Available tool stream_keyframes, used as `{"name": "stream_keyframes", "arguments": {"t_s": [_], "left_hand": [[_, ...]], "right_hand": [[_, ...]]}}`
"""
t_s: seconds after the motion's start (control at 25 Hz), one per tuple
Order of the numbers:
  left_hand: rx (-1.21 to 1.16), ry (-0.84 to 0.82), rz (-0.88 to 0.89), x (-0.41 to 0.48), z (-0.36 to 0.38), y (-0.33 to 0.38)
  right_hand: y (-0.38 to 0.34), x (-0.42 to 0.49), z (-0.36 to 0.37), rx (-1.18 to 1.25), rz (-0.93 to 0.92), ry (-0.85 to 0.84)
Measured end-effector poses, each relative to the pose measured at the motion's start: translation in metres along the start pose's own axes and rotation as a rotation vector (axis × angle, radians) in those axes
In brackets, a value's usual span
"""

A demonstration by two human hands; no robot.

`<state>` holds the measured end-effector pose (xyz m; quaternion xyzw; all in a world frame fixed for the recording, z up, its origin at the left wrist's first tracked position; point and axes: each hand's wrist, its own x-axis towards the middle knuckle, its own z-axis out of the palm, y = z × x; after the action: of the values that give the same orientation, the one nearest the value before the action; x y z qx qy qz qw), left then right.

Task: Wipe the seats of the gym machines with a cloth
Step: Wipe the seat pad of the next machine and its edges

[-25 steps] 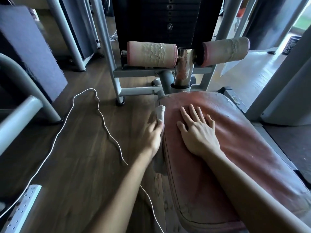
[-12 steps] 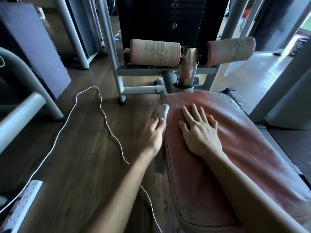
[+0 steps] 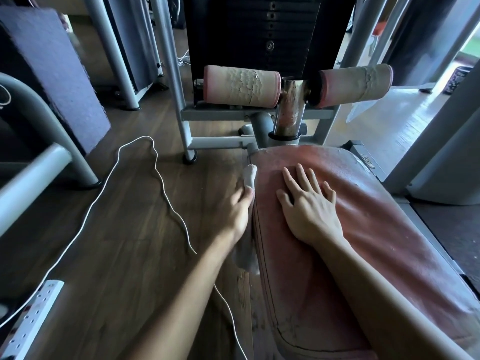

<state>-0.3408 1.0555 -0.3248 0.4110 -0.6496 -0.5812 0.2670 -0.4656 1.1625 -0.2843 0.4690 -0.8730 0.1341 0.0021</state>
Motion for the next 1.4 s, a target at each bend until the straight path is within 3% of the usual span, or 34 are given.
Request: {"name": "stream_keyframes", "arguments": {"t_s": [0.28, 0.52, 0.64, 0.76, 0.92, 1.04, 1.24, 1.4], "left_hand": [[-0.092, 0.049, 0.004, 0.044, 0.011, 0.067], [-0.084, 0.100, 0.055, -0.002, 0.008, 0.031], [0.076, 0.065, 0.080, -0.005, 0.002, 0.015], [-0.015, 0.114, 0.038, -0.003, 0.011, 0.032], [0.042, 0.188, 0.264, -0.026, 0.001, 0.042], [0.252, 0.255, 0.407, -0.036, -0.007, 0.054], [0.700, 0.068, 0.453, -0.066, 0.028, 0.081], [0.793, -0.189, 0.481, -0.077, 0.057, 0.078]], "right_hand": [[0.001, 0.000, 0.002, -0.018, 0.009, 0.016], [-0.001, 0.000, 0.001, -0.016, 0.007, 0.014], [-0.002, -0.002, -0.002, 0.000, 0.000, 0.021], [-0.004, -0.005, -0.004, 0.043, -0.003, 0.038], [0.005, -0.018, -0.019, 0.090, 0.277, 0.098], [0.038, -0.044, -0.034, 0.104, 0.175, 0.026], [0.088, -0.099, -0.066, -0.008, 0.091, -0.049], [0.106, -0.123, -0.069, 0.114, 0.091, 0.021]]}}
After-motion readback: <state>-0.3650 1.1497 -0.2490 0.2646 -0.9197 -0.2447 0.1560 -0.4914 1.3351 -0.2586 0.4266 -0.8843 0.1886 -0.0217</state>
